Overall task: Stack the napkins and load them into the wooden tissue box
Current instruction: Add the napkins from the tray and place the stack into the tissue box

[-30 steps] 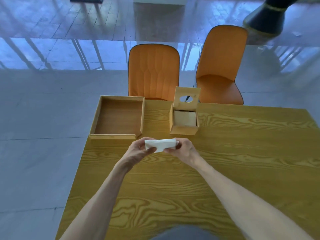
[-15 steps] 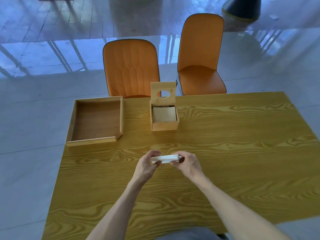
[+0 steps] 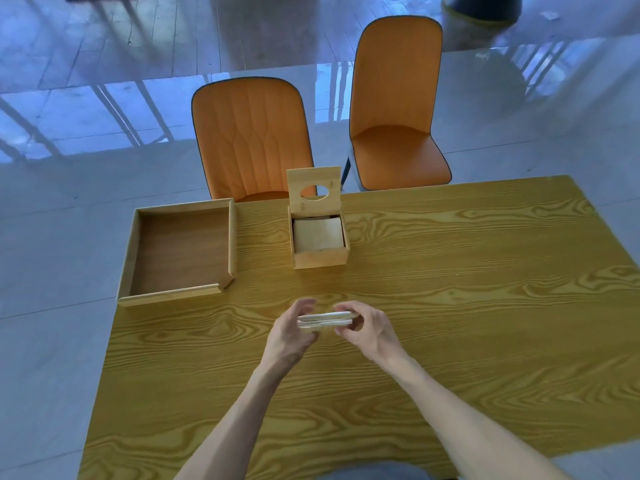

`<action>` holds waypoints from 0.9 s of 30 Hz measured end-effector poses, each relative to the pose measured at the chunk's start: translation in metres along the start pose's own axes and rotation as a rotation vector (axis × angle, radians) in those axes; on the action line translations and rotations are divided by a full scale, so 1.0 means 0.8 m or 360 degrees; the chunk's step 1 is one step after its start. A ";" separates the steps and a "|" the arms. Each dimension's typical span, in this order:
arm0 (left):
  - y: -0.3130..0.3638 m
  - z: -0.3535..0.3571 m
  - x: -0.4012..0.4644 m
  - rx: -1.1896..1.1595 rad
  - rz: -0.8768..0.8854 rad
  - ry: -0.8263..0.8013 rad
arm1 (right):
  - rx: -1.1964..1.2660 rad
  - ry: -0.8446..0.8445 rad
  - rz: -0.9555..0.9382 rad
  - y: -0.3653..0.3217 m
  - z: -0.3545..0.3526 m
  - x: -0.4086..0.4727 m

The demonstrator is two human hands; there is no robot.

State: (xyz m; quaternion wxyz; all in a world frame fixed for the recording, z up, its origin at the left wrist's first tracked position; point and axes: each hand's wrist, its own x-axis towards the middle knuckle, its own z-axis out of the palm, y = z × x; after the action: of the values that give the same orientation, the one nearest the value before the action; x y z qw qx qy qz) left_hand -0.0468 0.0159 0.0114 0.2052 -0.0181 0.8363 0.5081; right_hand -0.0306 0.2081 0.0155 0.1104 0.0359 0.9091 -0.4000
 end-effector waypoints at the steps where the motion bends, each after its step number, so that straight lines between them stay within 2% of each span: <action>1: -0.001 -0.001 0.000 0.0025 0.0003 0.0009 | -0.0002 -0.0010 0.0007 0.003 0.001 0.000; 10: -0.002 -0.007 -0.001 -0.0060 0.0032 0.0199 | 0.0189 0.0070 0.0082 0.007 0.005 0.002; 19: -0.004 -0.013 0.014 -0.0061 0.0015 0.0173 | 0.0365 -0.0010 0.0146 0.011 -0.004 0.018; 27: 0.056 -0.053 0.071 -0.0263 0.0150 0.0341 | 0.0670 0.0158 0.0106 -0.024 -0.056 0.082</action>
State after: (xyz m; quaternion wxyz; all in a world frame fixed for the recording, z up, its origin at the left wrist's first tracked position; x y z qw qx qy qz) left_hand -0.1231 0.0114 0.0460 0.0885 -0.0498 0.8087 0.5794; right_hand -0.1049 0.2263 0.0438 0.0686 0.1078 0.8082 -0.5749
